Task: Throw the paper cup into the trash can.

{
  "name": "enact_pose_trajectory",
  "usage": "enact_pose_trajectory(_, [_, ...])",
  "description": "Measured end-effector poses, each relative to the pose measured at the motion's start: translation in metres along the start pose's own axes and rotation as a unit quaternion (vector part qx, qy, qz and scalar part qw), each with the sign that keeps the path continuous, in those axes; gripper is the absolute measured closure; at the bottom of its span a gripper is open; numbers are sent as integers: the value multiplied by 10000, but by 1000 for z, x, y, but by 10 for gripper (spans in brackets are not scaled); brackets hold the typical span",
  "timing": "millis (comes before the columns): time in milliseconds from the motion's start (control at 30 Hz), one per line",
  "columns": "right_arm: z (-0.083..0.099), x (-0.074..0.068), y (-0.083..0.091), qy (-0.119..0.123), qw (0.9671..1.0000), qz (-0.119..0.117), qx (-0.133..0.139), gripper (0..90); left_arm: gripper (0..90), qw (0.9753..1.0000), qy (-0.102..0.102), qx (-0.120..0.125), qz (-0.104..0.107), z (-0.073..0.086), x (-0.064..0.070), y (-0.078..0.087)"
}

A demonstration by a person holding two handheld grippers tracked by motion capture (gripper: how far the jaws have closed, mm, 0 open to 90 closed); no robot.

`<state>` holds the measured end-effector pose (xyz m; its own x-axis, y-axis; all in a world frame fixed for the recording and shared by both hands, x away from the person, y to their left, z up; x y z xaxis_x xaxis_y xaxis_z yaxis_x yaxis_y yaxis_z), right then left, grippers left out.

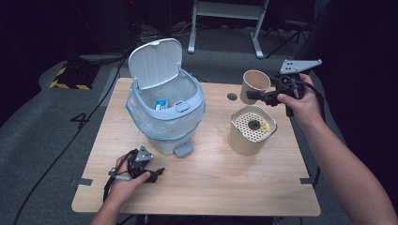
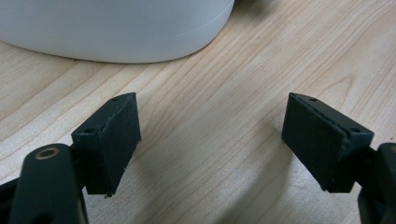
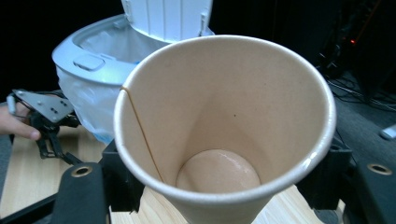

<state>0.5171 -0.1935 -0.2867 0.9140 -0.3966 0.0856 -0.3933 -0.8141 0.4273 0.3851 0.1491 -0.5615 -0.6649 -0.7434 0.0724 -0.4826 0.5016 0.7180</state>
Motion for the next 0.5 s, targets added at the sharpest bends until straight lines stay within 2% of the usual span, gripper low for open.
enact_pose_trajectory(333, [-33,-5,-20,206,9988,-429,81,296,194,10000,-13,-4,-4,0,0,0])
enact_pose_trajectory(500, [-48,-9,-34,281,9982,-531,82,295,192,10000,-19,-6,-6,0,0,0])
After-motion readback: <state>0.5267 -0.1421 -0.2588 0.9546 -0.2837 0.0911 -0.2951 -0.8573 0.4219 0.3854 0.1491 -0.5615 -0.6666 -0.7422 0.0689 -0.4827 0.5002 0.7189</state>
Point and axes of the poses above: each handheld gripper's, and its own axes: y roughly backward along the jaws, z roughly out of its underside, x roughly to its right, the point moved 8 cm from there along -y, roughly forward along the jaws, and after that the axes turned 4 degrees about y, right-handed, at the moved point
